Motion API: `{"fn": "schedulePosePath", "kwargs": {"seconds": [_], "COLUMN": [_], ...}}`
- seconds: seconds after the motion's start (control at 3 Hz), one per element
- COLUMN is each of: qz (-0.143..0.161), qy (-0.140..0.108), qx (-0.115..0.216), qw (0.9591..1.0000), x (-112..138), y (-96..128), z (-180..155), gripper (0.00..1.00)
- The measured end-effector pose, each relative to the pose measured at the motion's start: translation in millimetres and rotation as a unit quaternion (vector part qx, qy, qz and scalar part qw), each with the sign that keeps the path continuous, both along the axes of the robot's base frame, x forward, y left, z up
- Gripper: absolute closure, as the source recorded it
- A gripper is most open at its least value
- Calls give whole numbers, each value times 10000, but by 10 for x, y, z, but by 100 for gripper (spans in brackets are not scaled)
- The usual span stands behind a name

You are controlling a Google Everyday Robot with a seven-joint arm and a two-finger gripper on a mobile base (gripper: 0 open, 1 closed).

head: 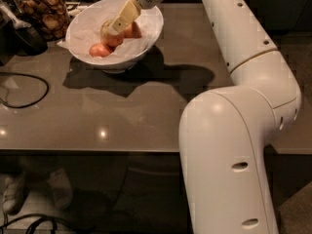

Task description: Pick apple from white bowl

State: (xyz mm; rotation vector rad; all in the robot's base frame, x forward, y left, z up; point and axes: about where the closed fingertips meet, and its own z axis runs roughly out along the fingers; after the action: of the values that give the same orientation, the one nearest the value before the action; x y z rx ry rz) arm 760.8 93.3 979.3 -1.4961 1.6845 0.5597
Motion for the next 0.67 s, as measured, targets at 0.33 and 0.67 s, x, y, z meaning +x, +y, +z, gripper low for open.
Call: {"fn": "schedulePosePath", "kwargs": {"seconds": [0.33,0.67], "qz": [83,114], "qy": [148,213], "qx": [150,194], "qw": [9997,9995], "x": [36,33], "y": [62,100], "z": [-221,-301], "gripper": [5,6]}}
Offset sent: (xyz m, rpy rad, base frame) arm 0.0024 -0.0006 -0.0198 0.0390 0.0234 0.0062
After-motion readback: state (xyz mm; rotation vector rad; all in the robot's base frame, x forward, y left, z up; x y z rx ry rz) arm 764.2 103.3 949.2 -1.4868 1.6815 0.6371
